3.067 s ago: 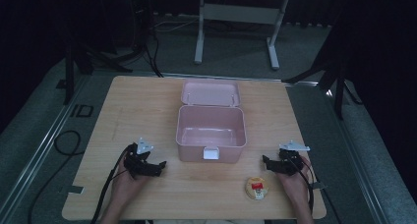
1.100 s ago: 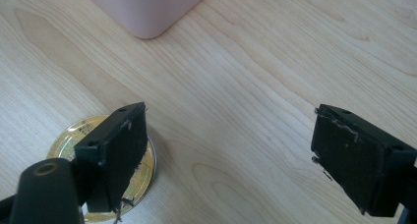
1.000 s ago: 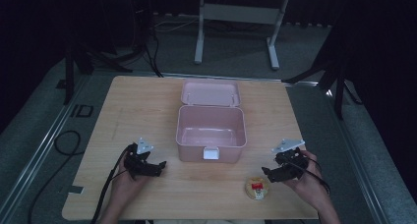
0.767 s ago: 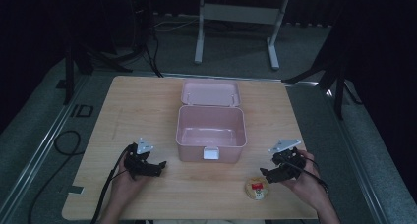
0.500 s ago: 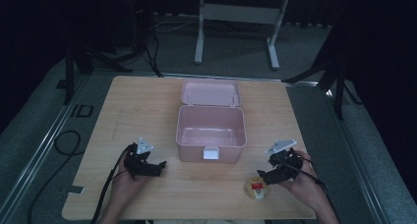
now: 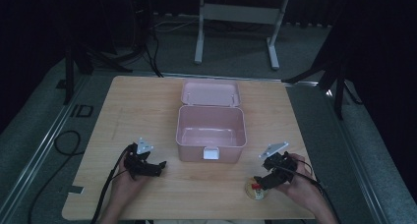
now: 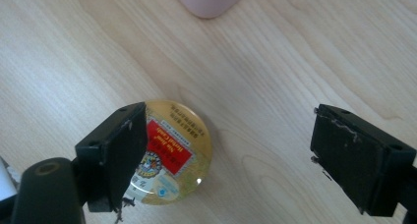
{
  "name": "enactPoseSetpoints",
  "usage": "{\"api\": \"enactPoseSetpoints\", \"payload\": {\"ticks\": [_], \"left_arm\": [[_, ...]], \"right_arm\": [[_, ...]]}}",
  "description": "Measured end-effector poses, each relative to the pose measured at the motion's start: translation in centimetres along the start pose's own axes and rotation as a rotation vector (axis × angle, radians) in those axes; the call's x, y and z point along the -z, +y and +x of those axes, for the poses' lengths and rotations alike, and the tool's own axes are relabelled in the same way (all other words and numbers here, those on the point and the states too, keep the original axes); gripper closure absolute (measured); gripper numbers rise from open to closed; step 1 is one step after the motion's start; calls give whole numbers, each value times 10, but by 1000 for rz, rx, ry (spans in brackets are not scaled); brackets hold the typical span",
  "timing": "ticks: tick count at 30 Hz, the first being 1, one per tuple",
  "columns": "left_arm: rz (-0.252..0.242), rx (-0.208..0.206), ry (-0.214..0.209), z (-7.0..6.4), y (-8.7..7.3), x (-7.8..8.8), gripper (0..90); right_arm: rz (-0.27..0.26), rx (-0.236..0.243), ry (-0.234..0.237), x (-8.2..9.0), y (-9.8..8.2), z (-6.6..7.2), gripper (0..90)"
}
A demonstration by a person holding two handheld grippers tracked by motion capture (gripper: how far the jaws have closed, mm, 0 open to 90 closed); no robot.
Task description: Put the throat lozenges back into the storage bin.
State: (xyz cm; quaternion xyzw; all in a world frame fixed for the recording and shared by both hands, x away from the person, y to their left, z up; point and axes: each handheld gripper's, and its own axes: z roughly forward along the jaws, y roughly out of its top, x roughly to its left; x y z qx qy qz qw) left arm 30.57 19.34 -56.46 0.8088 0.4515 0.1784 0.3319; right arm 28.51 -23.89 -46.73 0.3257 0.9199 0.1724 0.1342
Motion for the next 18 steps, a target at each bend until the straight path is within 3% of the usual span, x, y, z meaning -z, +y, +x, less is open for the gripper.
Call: {"api": "enactPoseSetpoints", "payload": {"ticks": [18], "left_arm": [[0, -1, 0, 0, 0, 0, 55]], "right_arm": [[66, 54, 37, -16, 2, 18, 122]]}}
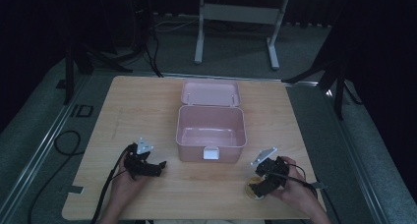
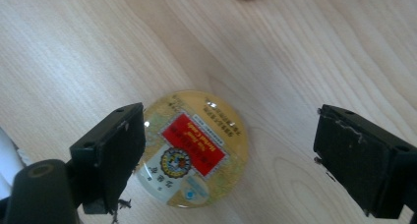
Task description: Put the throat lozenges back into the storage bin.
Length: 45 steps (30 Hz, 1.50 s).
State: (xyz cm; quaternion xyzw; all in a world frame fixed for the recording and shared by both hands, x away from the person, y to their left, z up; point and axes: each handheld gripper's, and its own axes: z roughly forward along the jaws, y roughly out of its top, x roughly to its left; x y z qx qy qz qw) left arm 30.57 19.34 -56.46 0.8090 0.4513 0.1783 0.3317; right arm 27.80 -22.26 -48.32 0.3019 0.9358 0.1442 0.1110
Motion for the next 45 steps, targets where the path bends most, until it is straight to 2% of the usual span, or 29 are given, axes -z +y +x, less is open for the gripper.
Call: {"api": "enactPoseSetpoints", "payload": {"ticks": [4, 12, 20, 33, 34, 45], "left_arm": [[0, 0, 0, 0, 0, 0, 55], [-1, 0, 0, 0, 0, 0, 55], [0, 0, 0, 0, 0, 0, 55], [-1, 0, 0, 0, 0, 0, 55], [-1, 1, 0, 0, 0, 0, 55], [-1, 0, 0, 0, 0, 0, 55]], "right_arm": [[11, -12, 21, -3, 1, 2, 121], [29, -10, 30, -8, 2, 6, 108], [56, 14, 31, -14, 6, 11, 108], [128, 50, 41, -21, 10, 13, 108], [145, 68, 40, -23, 11, 14, 108], [221, 83, 49, -29, 11, 14, 111]]}}
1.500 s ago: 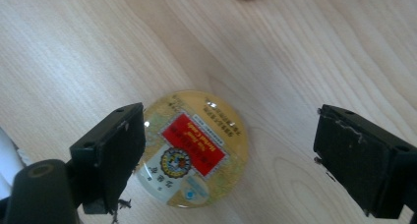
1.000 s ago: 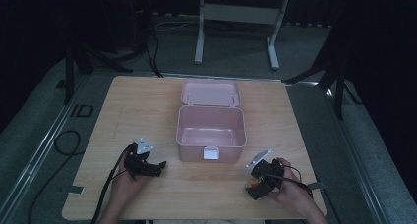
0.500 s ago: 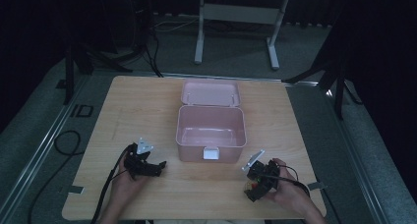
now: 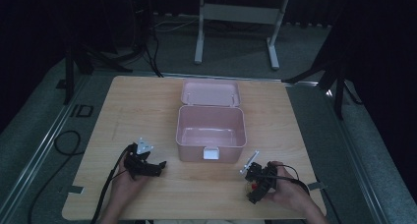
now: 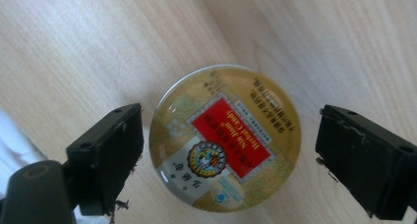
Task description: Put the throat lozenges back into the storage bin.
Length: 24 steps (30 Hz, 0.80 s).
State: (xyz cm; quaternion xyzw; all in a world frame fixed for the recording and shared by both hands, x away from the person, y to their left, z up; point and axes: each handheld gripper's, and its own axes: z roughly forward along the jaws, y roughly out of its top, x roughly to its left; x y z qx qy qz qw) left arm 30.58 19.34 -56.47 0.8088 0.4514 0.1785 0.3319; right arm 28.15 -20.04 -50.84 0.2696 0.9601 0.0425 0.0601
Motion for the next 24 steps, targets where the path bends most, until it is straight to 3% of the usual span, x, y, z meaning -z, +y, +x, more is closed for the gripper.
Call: {"api": "enactPoseSetpoints", "payload": {"ticks": [13, 24], "left_arm": [[0, 1, 0, 0, 0, 0, 55], [0, 1, 0, 0, 0, 0, 55]], "right_arm": [[54, 31, 2, -2, 3, 0, 168], [60, 36, 8, -3, 3, 0, 205]]}}
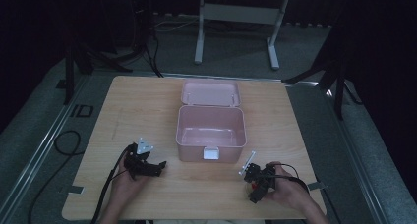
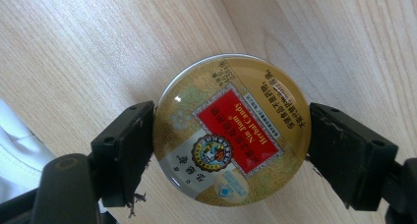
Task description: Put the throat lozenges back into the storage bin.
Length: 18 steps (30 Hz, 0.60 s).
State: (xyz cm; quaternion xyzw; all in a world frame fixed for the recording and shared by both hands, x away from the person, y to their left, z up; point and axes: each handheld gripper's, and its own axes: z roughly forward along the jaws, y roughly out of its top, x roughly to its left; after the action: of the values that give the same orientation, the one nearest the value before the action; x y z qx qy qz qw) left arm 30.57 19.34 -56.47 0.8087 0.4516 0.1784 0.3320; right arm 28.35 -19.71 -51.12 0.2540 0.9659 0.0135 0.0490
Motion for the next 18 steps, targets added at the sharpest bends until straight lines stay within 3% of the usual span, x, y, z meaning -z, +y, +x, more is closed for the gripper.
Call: {"api": "enactPoseSetpoints", "payload": {"ticks": [18], "left_arm": [[0, -1, 0, 0, 0, 0, 55]], "right_arm": [[-22, 12, -16, 14, -1, -3, 208]]}}
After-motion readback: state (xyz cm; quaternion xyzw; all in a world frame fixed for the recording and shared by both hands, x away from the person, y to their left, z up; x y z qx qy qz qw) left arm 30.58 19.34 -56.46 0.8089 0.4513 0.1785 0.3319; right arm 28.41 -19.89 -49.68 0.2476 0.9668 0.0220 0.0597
